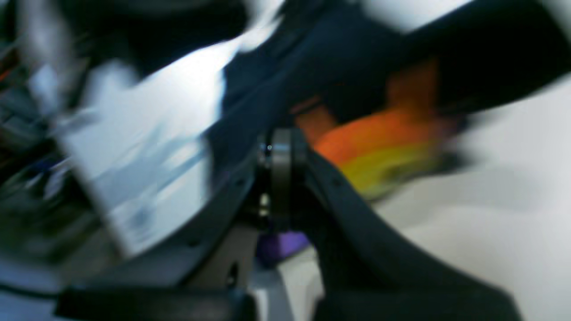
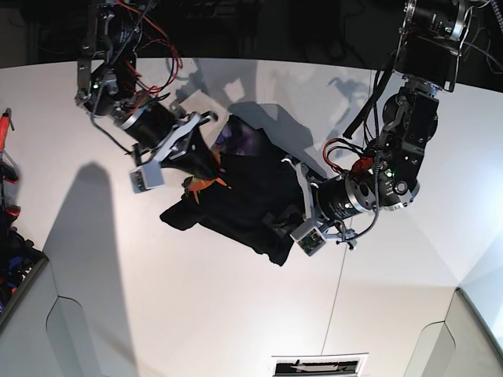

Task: Layout the t-shirt on the table in an organized manner, then fold the t-shirt properly
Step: 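Flip the bundle over with both grippers, exposing the orange print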

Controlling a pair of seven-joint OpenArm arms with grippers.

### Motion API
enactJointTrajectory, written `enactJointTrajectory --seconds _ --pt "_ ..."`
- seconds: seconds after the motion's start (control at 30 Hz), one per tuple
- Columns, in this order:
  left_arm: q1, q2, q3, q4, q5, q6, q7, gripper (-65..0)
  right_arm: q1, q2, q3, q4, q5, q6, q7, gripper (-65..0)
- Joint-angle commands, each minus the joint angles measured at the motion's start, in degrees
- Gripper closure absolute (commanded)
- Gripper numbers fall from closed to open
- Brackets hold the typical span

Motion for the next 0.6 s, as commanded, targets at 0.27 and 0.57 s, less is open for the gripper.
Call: enactJointTrajectory --seconds 0.27,0.57 --pt "8.74 -3.43 -0.28 7.91 -3.96 -0.63 0.09 0.0 15.34 -0.02 6.03 -4.48 -8.02 -0.17 1.66 0.0" --pt "14.75 -2.64 -0.31 6.47 3.39 -0.57 -1.68 0.0 28.74 -0.02 3.43 -30.58 -9.62 0.00 3.15 0.0"
